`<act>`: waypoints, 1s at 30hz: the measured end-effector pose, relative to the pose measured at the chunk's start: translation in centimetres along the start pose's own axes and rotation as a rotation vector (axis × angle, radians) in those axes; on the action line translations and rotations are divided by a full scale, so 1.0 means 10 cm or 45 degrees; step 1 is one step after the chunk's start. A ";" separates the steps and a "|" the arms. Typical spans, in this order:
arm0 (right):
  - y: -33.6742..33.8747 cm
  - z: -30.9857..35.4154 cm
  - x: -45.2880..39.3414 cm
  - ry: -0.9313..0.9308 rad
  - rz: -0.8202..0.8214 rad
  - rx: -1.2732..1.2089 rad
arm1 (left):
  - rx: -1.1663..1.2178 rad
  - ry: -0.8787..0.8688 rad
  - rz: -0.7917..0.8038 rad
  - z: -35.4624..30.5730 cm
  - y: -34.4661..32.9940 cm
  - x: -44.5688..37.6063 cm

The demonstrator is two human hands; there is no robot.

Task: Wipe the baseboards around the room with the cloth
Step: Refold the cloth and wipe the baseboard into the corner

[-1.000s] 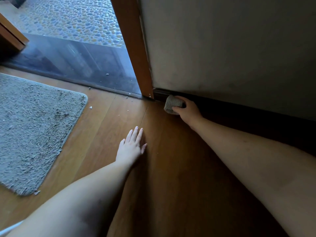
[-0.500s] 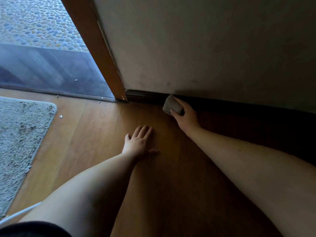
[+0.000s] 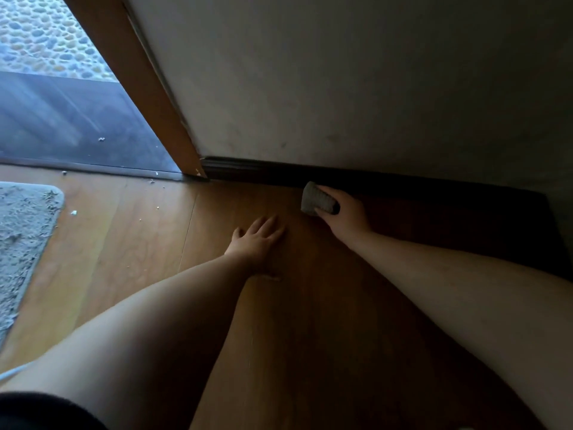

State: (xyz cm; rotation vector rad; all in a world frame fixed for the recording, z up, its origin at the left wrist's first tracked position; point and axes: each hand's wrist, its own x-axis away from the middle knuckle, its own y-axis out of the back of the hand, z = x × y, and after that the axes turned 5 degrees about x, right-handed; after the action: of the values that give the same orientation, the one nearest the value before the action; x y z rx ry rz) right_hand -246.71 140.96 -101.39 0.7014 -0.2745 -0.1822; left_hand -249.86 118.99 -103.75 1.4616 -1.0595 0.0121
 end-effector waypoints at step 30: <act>0.15 0.56 1.09 -0.161 0.107 -0.082 | 0.334 0.475 0.242 -0.10 -0.03 0.61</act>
State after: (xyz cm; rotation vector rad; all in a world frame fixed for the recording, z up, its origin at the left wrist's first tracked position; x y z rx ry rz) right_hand -237.96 135.89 -94.28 0.6140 -0.4163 -0.1545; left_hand -245.58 116.20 -100.19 1.5104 -0.9064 0.5575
